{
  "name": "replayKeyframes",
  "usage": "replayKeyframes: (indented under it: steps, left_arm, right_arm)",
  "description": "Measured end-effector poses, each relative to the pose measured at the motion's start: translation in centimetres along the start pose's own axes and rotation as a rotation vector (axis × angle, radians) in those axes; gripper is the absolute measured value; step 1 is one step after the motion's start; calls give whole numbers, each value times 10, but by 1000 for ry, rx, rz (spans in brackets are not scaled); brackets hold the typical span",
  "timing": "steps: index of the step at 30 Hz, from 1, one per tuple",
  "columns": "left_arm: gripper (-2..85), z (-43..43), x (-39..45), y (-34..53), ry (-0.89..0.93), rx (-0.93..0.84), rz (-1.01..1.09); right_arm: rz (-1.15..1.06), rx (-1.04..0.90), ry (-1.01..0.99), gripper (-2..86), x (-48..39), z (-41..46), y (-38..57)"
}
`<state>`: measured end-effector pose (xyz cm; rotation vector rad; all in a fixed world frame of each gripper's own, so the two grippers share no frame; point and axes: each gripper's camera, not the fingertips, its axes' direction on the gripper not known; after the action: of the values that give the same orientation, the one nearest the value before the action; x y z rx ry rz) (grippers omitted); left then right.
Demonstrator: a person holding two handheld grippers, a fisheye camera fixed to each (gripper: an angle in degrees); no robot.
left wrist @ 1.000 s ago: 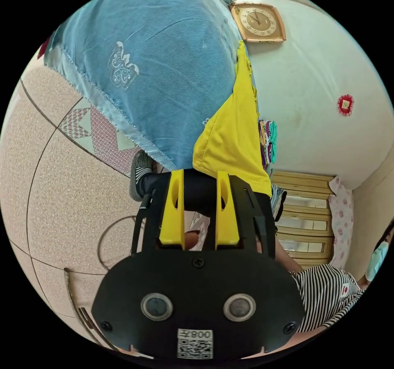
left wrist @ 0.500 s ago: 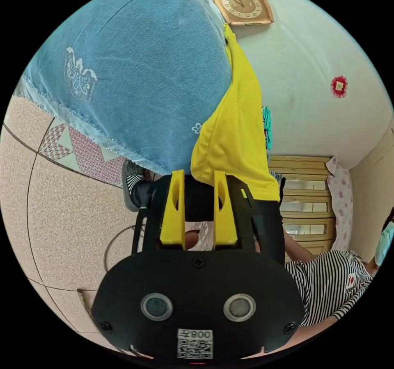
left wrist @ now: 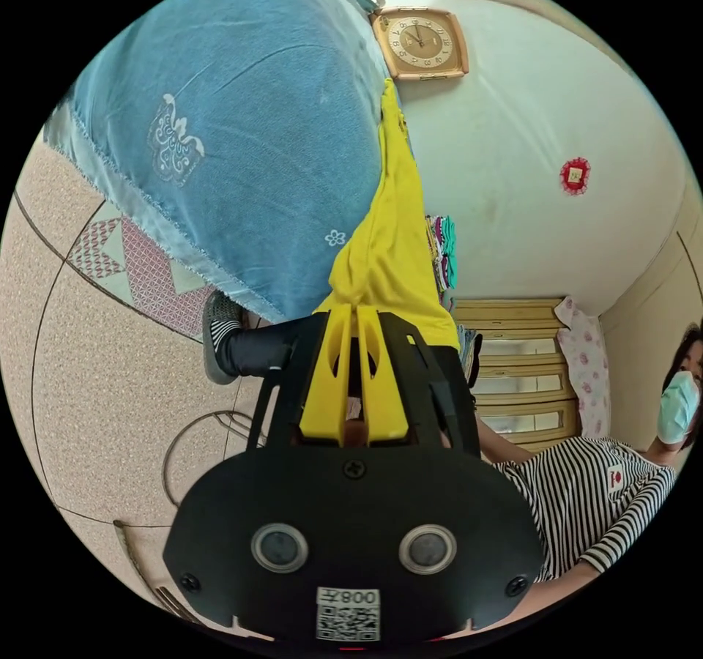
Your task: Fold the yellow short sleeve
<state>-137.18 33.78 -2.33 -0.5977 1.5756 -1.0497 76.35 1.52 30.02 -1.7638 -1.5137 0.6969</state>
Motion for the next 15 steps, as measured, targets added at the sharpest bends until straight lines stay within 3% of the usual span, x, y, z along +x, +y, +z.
replayKeyframes:
  steps: [15]
  left_arm:
    - [7, -82, 122, 47, 150, 116, 236]
  right_arm:
    - [-182, 104, -166, 22, -14, -9, 57]
